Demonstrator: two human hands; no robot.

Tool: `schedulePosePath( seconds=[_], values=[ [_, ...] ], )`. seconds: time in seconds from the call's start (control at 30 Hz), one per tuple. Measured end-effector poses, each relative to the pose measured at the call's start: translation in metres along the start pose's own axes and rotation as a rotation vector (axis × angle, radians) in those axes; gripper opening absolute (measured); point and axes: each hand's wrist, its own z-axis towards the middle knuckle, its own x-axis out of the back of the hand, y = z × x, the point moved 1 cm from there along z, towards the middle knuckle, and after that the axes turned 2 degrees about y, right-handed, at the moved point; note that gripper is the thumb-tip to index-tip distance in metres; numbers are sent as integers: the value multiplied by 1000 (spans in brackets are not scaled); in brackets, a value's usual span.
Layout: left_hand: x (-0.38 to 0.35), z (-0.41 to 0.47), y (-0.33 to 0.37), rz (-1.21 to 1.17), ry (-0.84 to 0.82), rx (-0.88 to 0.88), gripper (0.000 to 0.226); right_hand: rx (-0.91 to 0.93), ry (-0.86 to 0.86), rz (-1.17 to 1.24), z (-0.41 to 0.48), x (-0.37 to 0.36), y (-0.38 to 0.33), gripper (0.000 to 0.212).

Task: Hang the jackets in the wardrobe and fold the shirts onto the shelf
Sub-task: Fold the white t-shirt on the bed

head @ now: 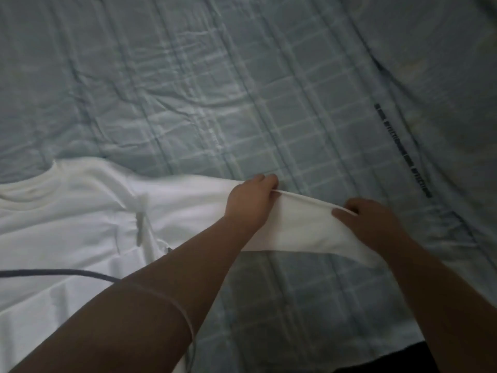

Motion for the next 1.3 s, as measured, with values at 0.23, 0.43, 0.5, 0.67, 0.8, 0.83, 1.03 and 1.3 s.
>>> schedulePosePath(
  seconds=[0.23, 0.43, 0.5, 0.67, 0.8, 0.83, 1.03, 1.3],
  values=[
    [-30, 6, -6, -10, 24, 7, 34, -224, 23, 48, 11, -6, 33, 41],
    [-36, -38, 2, 92, 62, -75, 60, -393, 155, 297, -9, -26, 42, 15],
    [-44, -50, 0, 140, -18, -163, 59, -432, 270, 386, -17, -31, 39, 14],
    [-63, -54, -6, 303, -78, -186, 60, -452, 504, 485, -26, -34, 30, 17],
    [-77, -59, -13, 370, -104, -205, 60, -373, 454, 318, -28, -47, 46, 14],
    [-79, -59, -15, 380, -115, -201, 60, -363, 437, 278, -28, -49, 47, 15],
    [-64, -55, 4, 224, -117, -161, 67, -379, 487, 438, -40, -27, 4, 21],
    [14, -76, 48, -1623, -99, 787, 50, -78, 158, 1120, -85, -41, -128, 32]
  ],
)
